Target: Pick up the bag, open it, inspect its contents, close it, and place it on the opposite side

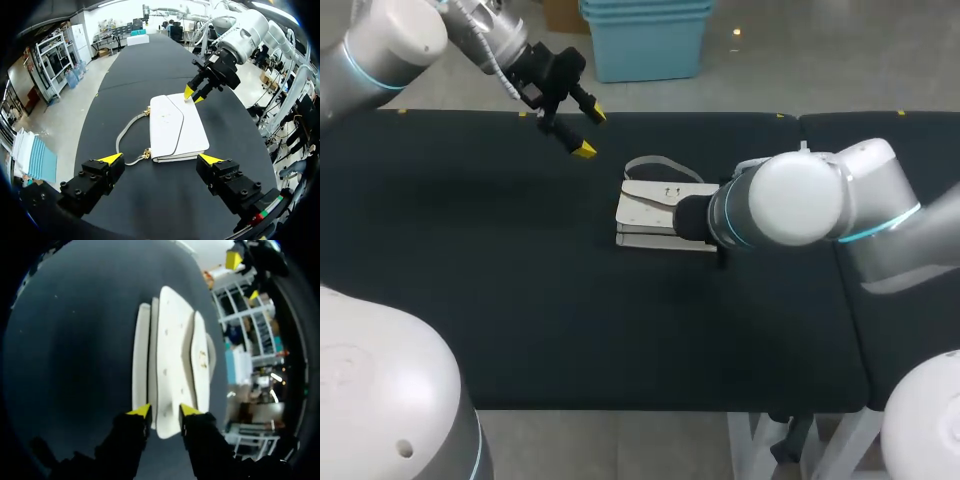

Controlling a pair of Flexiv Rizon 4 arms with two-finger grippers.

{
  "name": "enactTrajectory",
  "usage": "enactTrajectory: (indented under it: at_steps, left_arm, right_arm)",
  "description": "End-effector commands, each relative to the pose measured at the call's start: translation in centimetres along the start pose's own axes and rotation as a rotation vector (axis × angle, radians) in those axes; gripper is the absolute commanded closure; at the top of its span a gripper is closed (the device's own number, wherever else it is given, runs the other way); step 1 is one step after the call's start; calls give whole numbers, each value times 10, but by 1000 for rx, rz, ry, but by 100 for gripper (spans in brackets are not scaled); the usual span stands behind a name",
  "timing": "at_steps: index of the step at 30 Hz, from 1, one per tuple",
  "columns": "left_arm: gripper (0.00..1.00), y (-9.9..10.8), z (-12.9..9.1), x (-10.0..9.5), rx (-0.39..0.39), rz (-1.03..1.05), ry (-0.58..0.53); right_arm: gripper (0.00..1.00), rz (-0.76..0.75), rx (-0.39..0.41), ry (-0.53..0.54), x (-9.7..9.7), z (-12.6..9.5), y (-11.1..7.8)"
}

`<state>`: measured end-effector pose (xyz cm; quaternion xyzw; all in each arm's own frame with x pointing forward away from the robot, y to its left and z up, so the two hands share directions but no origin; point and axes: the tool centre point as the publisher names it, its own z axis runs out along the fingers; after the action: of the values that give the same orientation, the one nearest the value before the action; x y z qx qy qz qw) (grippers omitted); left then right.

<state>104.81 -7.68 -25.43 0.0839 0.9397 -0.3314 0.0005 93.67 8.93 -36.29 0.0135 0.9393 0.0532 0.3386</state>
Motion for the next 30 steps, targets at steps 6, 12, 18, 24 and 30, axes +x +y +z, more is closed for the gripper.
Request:
enactTrajectory:
  at_steps: [6, 12, 18, 24, 30]
  left_arm:
    - [0, 1, 1, 0, 3, 1, -1]
    - [0, 1, 1, 0, 3, 1, -1]
    - [0, 1, 1, 0, 3, 1, -1]
    - [0, -1, 2, 2, 17, 50, -8]
    - [0, -4, 14, 11, 71, 319, -119]
  right_arm:
    - [75, -14, 0, -14, 3, 12, -1]
    - [84, -16, 4, -25, 4, 15, -2]
    - [100, -10, 15, -43, 4, 16, -4]
    - [100, -12, 31, -62, 6, 14, 1]
    - [100, 19, 60, -62, 10, 13, 6]
